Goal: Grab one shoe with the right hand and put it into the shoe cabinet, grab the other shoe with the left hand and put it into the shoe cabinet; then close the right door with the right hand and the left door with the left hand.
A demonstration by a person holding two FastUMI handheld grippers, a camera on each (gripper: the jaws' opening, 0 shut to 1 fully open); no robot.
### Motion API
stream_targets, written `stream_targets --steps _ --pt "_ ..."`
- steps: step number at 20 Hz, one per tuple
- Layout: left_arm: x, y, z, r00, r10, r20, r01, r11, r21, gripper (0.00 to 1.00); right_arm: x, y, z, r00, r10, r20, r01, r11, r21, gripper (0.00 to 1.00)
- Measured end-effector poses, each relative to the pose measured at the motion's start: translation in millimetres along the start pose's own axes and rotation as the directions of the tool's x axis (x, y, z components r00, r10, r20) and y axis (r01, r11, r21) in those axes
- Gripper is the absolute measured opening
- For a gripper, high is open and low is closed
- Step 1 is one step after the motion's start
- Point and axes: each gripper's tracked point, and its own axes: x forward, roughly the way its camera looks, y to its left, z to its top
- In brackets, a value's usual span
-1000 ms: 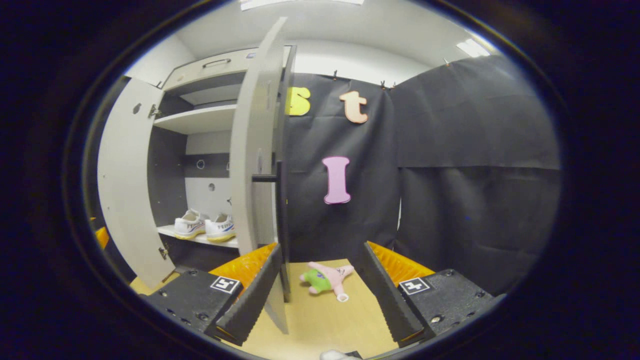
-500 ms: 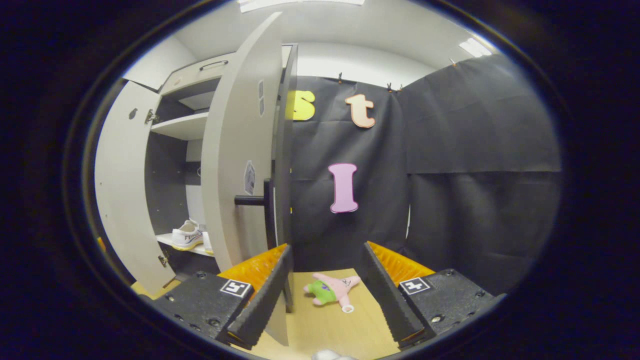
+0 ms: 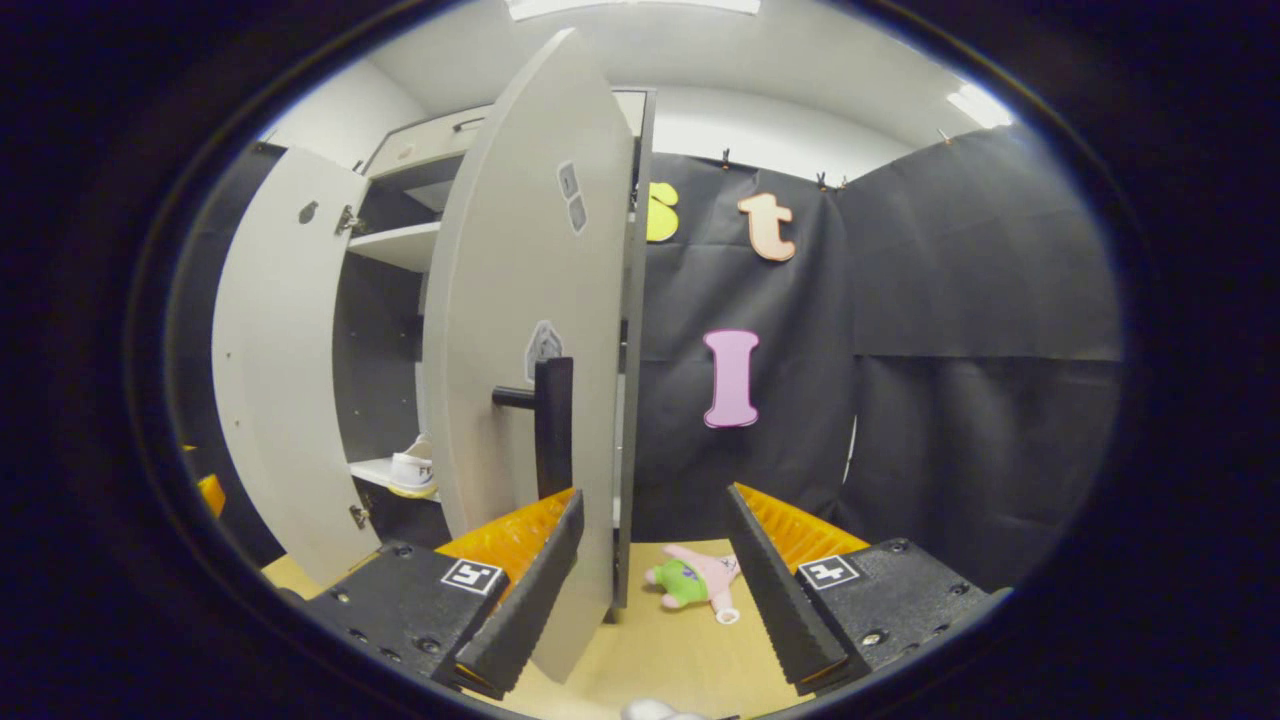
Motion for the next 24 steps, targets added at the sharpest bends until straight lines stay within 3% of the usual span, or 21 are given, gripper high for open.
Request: stream_targets --steps 6,7,8,10,12,18,21,24 --pt "-10 14 2 1.0 0.017 0.005 -0.017 1.0 0.013 1.0 12 61 1 0.994 0.111 0.001 -0.111 0.993 -0.04 0.94" --pt "-11 14 1 1.0 0.014 0.0 -0.014 1.0 0.009 0.97 11 70 3 0.992 0.13 0.006 -0.129 0.991 -0.042 0.87" --pt "-12 15 -2 1.0 0.013 -0.01 -0.013 1.0 0.007 0.96 9 80 5 0.988 0.152 0.015 -0.151 0.988 -0.028 0.95" --pt "-15 21 -2 1.0 0.02 -0.014 -0.02 1.0 0.008 0.97 -2 91 3 0.985 0.17 0.023 -0.17 0.985 -0.008 0.99" --pt "-15 25 -1 1.0 0.02 -0.011 -0.02 1.0 0.005 1.0 -11 100 -3 0.984 0.18 0.01 -0.18 0.984 -0.012 0.99" --pt "-13 45 -2 1.0 0.017 -0.008 -0.017 1.0 0.001 0.97 -40 124 -20 0.978 0.207 -0.042 -0.207 0.978 -0.006 0.99" --pt "-4 69 -3 1.0 0.026 -0.002 -0.026 1.0 -0.004 1.0 -54 135 -27 0.979 0.198 -0.057 -0.199 0.98 -0.01 0.99" --pt "14 108 1 0.998 0.064 0.005 -0.064 0.998 -0.008 0.96 -68 145 -37 0.98 0.183 -0.083 -0.184 0.983 -0.009 0.99"
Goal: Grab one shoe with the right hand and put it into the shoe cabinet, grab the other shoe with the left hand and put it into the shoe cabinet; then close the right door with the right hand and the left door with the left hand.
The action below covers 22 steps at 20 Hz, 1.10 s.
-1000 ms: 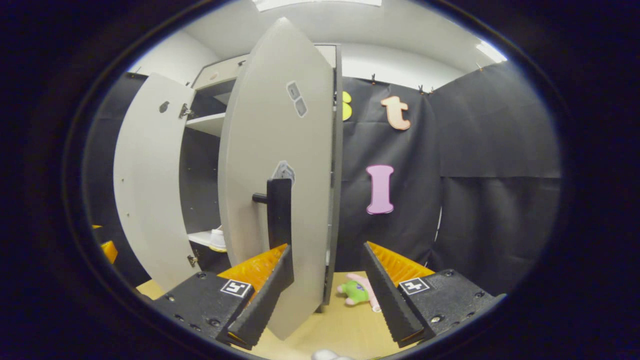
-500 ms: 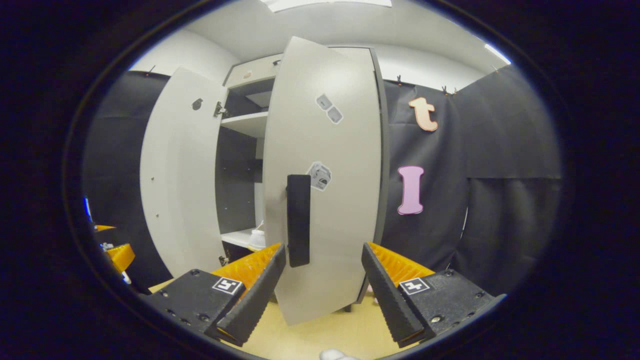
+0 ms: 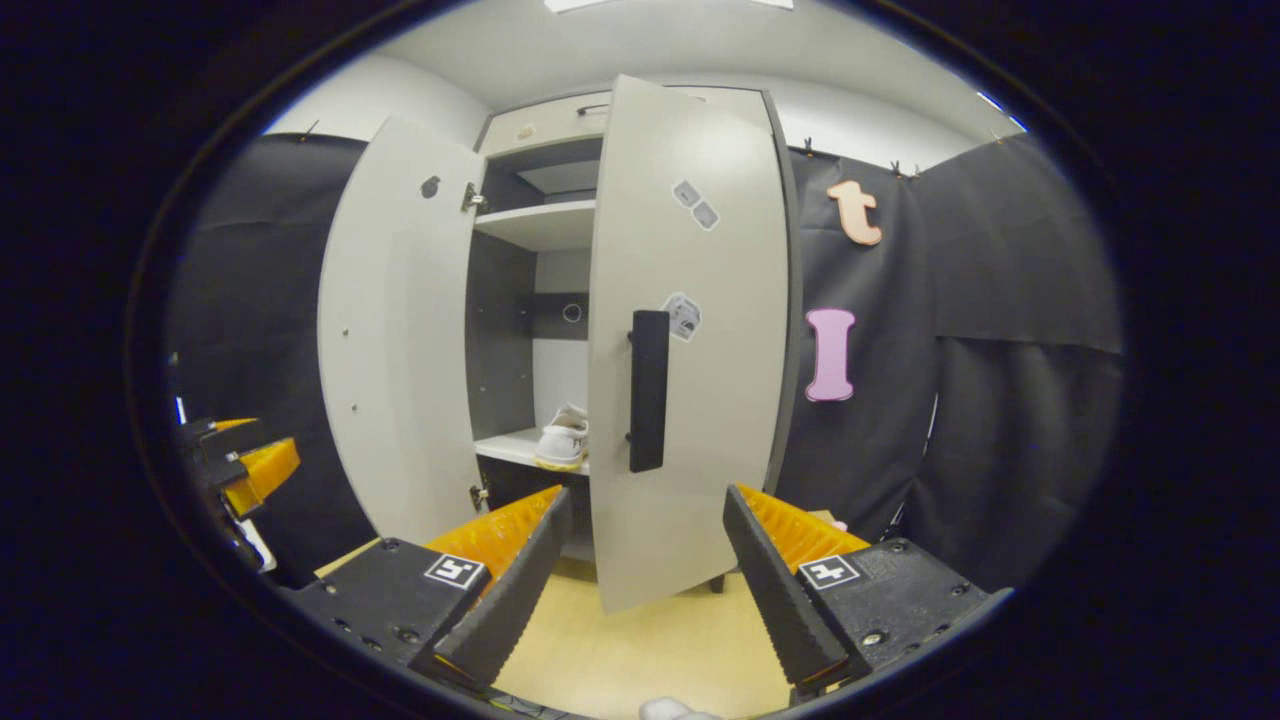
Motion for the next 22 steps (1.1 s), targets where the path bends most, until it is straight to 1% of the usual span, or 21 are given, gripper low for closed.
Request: stream_targets --steps 6,9,10,11,12,15,16,18,20,22 --pt "52 67 7 0.997 0.07 0.03 -0.07 0.998 -0.002 0.97 -27 26 -29 0.998 -0.028 -0.058 0.027 1.0 -0.006 0.99" --pt "80 86 15 0.996 0.085 0.03 -0.085 0.996 -0.018 0.97 -38 34 -40 0.996 -0.042 -0.083 0.042 0.999 -0.005 0.99" --pt "90 89 19 0.995 0.084 0.046 -0.083 0.996 -0.016 0.97 -41 34 -44 0.995 -0.05 -0.092 0.05 0.999 -0.004 0.99" --pt "99 90 19 0.996 0.078 0.043 -0.077 0.997 -0.01 1.0 -43 36 -47 0.994 -0.048 -0.102 0.047 0.999 -0.004 0.99" --pt "105 91 17 0.996 0.078 0.034 -0.078 0.997 -0.002 0.97 -46 38 -49 0.993 -0.048 -0.107 0.048 0.999 0.001 0.99" --pt "116 88 20 0.997 0.065 0.037 -0.066 0.998 0.006 0.97 -52 37 -48 0.994 -0.053 -0.1 0.054 0.998 0.008 0.99" --pt "117 84 19 0.998 0.061 0.033 -0.061 0.998 0.001 1.0 -53 38 -48 0.994 -0.052 -0.097 0.053 0.999 0.007 0.99" --pt "118 83 19 0.996 0.072 0.046 -0.073 0.997 0.023 0.93 -53 39 -47 0.994 -0.046 -0.094 0.047 0.999 0.006 0.99" --pt "117 76 20 0.997 0.064 0.052 -0.066 0.997 0.05 0.93 -53 41 -49 0.995 -0.03 -0.099 0.031 0.999 0.011 0.99" --pt "113 73 22 0.996 0.07 0.051 -0.074 0.995 0.063 0.9 -51 40 -49 0.995 -0.017 -0.1 0.018 1.0 0.01 0.99"
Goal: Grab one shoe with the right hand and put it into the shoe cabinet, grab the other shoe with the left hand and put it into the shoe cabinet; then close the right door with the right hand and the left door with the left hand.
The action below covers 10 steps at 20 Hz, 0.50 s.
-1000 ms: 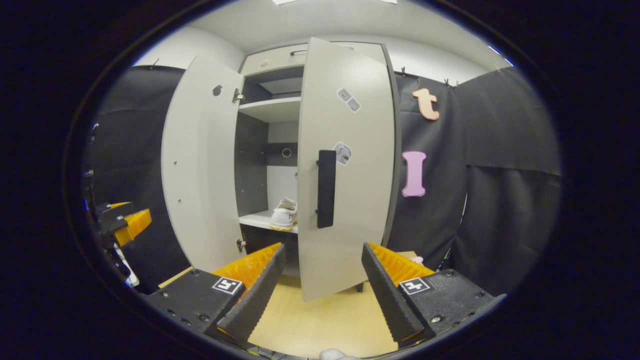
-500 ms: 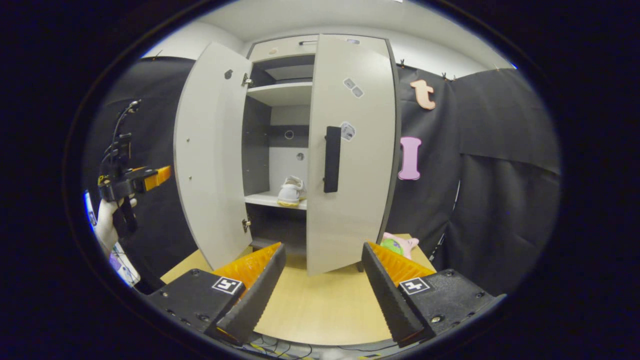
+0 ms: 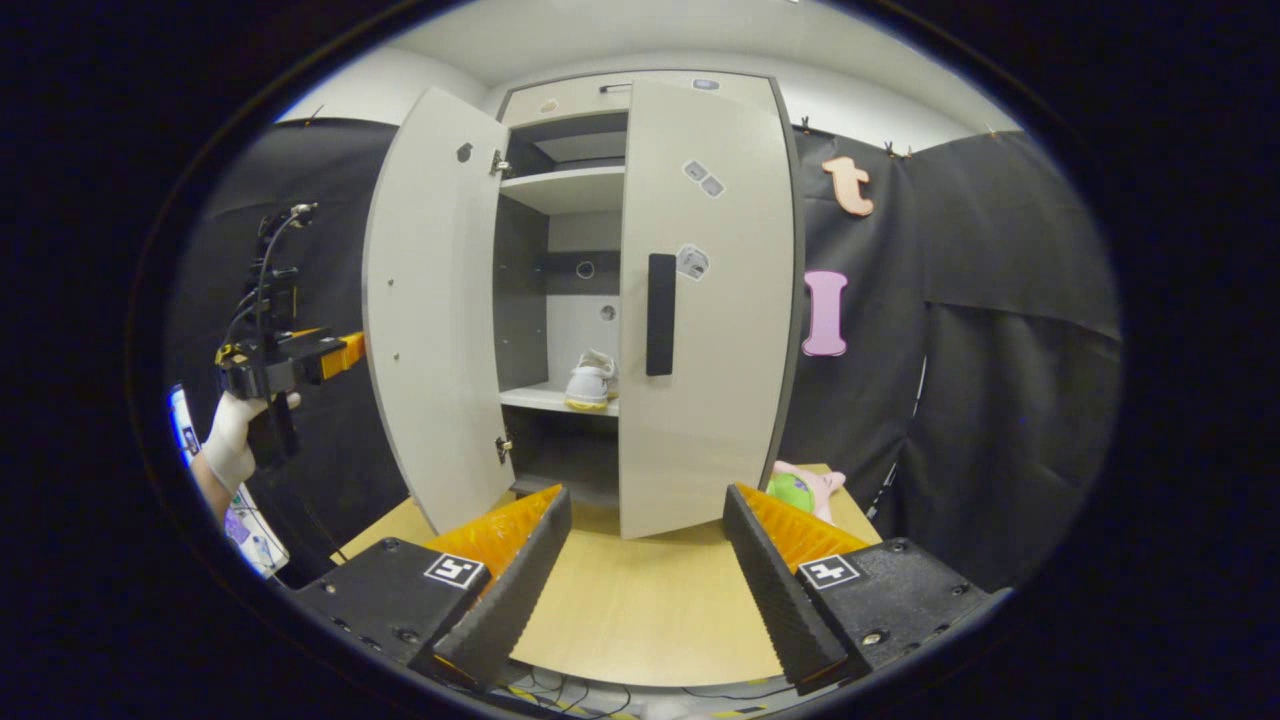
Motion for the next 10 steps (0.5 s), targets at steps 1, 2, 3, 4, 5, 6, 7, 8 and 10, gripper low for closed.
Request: stream_targets --steps 1,2,3,4,5,6,7,8,10 --pt "-1 -3 0 1.0 -0.004 -0.002 0.004 1.0 -0.002 0.9 1 -1 1 1.0 0.004 0.0 -0.004 1.0 0.0 0.99" --pt "-4 -9 2 1.0 -0.011 -0.003 0.011 1.0 -0.019 0.99 1 -1 1 1.0 0.012 0.003 -0.012 1.0 0.001 0.99" --pt "-6 -17 2 1.0 -0.024 -0.009 0.024 0.999 -0.041 0.99 1 -3 1 1.0 0.015 0.003 -0.015 1.0 0.001 0.99" --pt "-10 -28 3 0.999 -0.04 -0.008 0.04 0.997 -0.059 0.9 3 -6 1 1.0 0.022 0.001 -0.022 1.0 -0.001 0.99" --pt "-12 -36 4 0.999 -0.053 -0.006 0.052 0.997 -0.061 0.9 3 -9 1 1.0 0.025 0.001 -0.025 1.0 -0.004 0.99" --pt "-13 -46 6 0.998 -0.065 0.004 0.066 0.997 -0.051 0.9 4 -12 1 1.0 0.029 0.001 -0.029 1.0 -0.007 0.99" --pt "-14 -56 7 0.997 -0.077 0.005 0.077 0.996 -0.04 0.9 4 -15 2 0.999 0.032 0.0 -0.032 0.999 -0.011 0.99" --pt "-15 -67 10 0.996 -0.091 0.014 0.092 0.995 -0.038 0.9 4 -19 0 0.999 0.033 -0.002 -0.033 0.999 -0.01 0.99" --pt "-17 -88 12 0.993 -0.12 0.009 0.12 0.99 -0.067 0.89 4 -27 -3 0.999 0.036 -0.009 -0.036 0.999 -0.003 0.99"
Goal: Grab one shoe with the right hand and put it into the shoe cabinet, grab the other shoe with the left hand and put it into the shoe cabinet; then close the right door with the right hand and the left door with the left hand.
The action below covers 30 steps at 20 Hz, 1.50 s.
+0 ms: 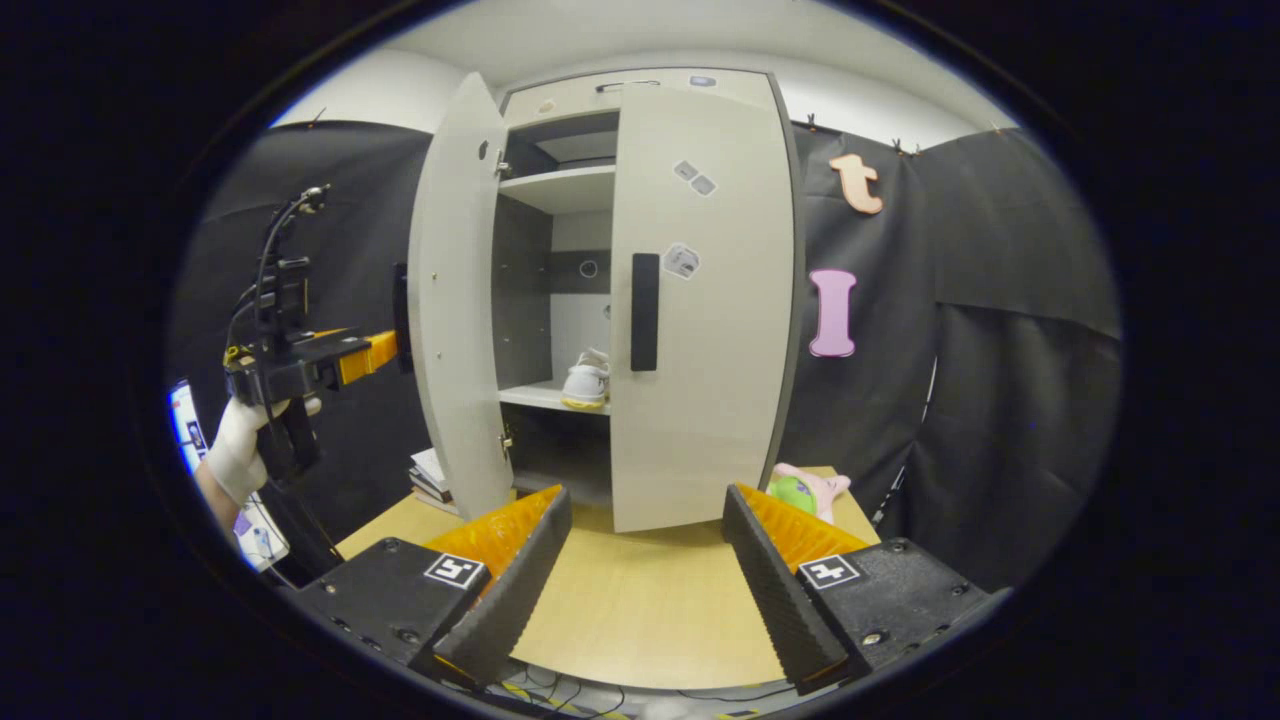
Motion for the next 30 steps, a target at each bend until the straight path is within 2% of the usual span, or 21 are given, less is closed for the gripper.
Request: stream_targets --steps 3,4,6,8,9,11,12,15,16,19,20,21,22,23,24,30 --pt "4 -30 3 0.999 -0.044 -0.012 0.044 0.999 -0.02 0.9 -2 -13 0 1.0 0.002 -0.001 -0.002 1.0 0.007 0.99" --pt "6 -34 1 0.999 -0.04 -0.019 0.04 0.999 -0.013 0.9 -1 -19 0 1.0 0.001 0.0 -0.001 1.0 0.007 0.99" --pt "5 -38 2 0.999 -0.032 -0.027 0.031 0.999 -0.015 0.98 -1 -27 0 1.0 -0.002 0.003 0.002 1.0 0.007 0.99" --pt "1 -43 5 0.999 -0.027 -0.021 0.027 0.999 -0.019 0.96 -1 -33 4 1.0 -0.001 0.007 0.001 1.0 0.01 1.0" --pt "-3 -46 5 0.999 -0.029 -0.023 0.029 0.999 -0.015 1.0 -1 -34 6 1.0 0.0 0.013 0.0 1.0 0.019 1.0" --pt "-12 -50 3 0.999 -0.039 -0.03 0.039 0.999 -0.003 0.96 -2 -38 9 1.0 -0.002 0.022 0.002 1.0 0.029 0.99" --pt "-17 -53 4 0.999 -0.042 -0.03 0.042 0.999 -0.002 1.0 -2 -38 10 1.0 -0.003 0.025 0.002 1.0 0.029 0.99" --pt "-32 -62 3 0.997 -0.065 -0.041 0.065 0.998 -0.011 1.0 -5 -36 12 1.0 -0.002 0.027 0.001 1.0 0.025 0.99" --pt "-39 -64 2 0.996 -0.068 -0.049 0.067 0.998 -0.016 0.96 -7 -35 13 1.0 -0.007 0.031 0.006 1.0 0.025 0.99" --pt "-65 -69 4 0.995 -0.08 -0.053 0.078 0.997 -0.026 0.96 -14 -38 23 0.997 -0.044 0.069 0.042 0.999 0.032 0.99" --pt "-73 -71 5 0.995 -0.086 -0.055 0.085 0.996 -0.031 1.0 -14 -36 25 0.996 -0.04 0.076 0.038 0.999 0.035 0.99" --pt "-84 -74 6 0.993 -0.099 -0.058 0.097 0.995 -0.037 0.96 -15 -33 23 0.997 -0.036 0.073 0.033 0.999 0.04 0.99" --pt "-93 -75 8 0.993 -0.104 -0.063 0.101 0.994 -0.04 1.0 -16 -33 23 0.997 -0.04 0.072 0.036 0.998 0.05 0.99" --pt "-101 -74 11 0.993 -0.107 -0.054 0.105 0.993 -0.044 1.0 -17 -32 25 0.996 -0.04 0.074 0.035 0.998 0.061 0.99" --pt "-107 -75 14 0.993 -0.112 -0.047 0.11 0.993 -0.049 0.96 -18 -31 27 0.996 -0.041 0.076 0.036 0.997 0.068 0.99" --pt "-135 -69 19 0.995 -0.088 -0.037 0.086 0.995 -0.051 0.96 -28 -29 39 0.99 -0.073 0.124 0.063 0.995 0.079 0.99"
